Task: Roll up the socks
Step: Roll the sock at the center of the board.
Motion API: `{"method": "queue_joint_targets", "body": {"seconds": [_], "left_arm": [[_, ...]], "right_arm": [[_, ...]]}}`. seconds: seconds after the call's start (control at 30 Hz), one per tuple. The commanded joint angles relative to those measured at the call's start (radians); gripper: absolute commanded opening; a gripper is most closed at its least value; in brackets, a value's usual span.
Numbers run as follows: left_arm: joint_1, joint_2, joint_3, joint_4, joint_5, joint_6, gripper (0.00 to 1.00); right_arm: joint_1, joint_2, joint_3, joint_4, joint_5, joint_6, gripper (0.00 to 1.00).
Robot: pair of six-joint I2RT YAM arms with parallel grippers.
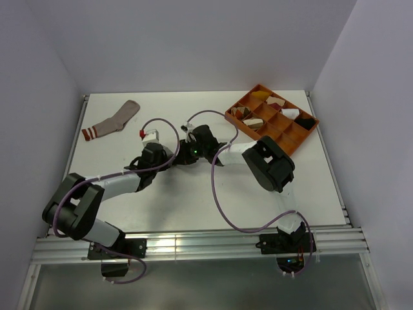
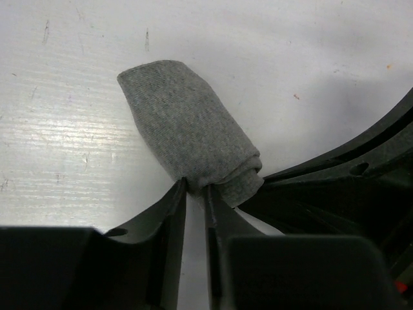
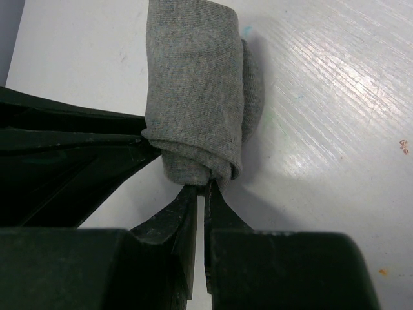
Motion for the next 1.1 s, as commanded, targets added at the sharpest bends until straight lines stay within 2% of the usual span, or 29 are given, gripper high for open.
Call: {"method": "queue_joint_targets", "body": {"seconds": [0.0,0.1,0.13,0.53,0.9,1.0,1.03,1.07], "left_arm": [[0.004,0.018,0.016,0.054,0.013,-0.001,0.20],[0.002,0.029,0.022,0.052,0.031,0.004,0.03],[0.004,0.027,0.020,0.056,0.042,0.007,0.00],[0.001,-0.040,-0.044,0.092,0.264,-0.079,0.00],[-0.001,-0.013,-0.052,0.105,0.323,-0.096,0.00],[0.001,-0.029,-0.052,0.071,0.252,-0.130,0.18],[0.001,-0.036,-0.049,0.060,0.240,-0.136,0.29],[0.002,-0.051,-0.049,0.050,0.220,-0.145,0.35]], "right_arm": [[0.012,0.004,0.036,-0.016,-0.018,-0.020,0.00],[0.015,0.003,0.036,-0.015,-0.012,-0.020,0.00],[0.015,0.000,0.034,-0.009,-0.012,-0.018,0.00],[0.021,-0.020,0.039,0.060,-0.001,0.031,0.00],[0.035,-0.013,0.049,0.061,0.013,0.026,0.00],[0.036,-0.008,0.036,0.056,0.013,0.005,0.00],[0.036,-0.008,0.025,0.060,0.013,-0.001,0.00],[0.038,-0.008,0.017,0.062,0.014,-0.006,0.00]]}}
